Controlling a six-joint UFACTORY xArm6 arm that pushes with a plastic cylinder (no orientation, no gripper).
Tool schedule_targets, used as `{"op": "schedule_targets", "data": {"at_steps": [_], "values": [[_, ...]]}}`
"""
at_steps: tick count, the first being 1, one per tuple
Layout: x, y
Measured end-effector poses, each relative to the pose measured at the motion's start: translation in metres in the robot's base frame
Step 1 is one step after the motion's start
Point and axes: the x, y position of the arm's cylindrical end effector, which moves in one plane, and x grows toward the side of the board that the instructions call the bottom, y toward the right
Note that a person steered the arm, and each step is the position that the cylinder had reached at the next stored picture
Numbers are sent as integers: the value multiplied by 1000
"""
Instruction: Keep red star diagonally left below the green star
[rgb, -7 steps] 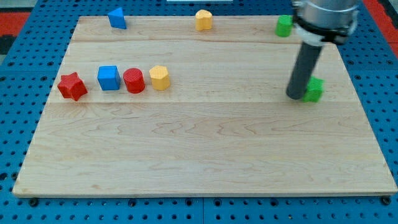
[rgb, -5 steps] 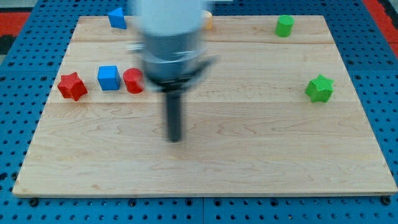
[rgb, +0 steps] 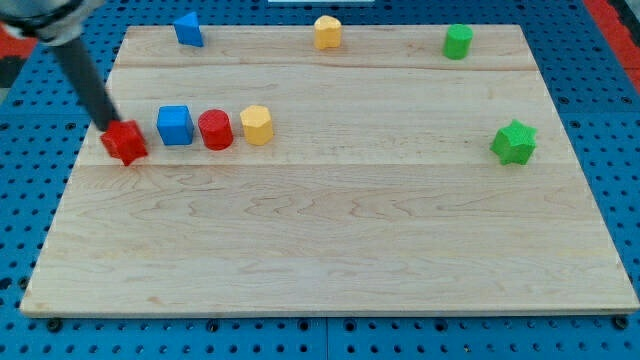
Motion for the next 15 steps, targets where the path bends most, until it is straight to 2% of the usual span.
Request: {"op": "schedule_targets", "data": {"at_steps": [1,2,3,4,5,6,7,8,9,10,12,15], "values": [[47,42],[55,41],[37,3],[54,-29],[99,6],[102,100],[87,68],[57,96],[38,158],[78,170],[78,123],[79,113]]}}
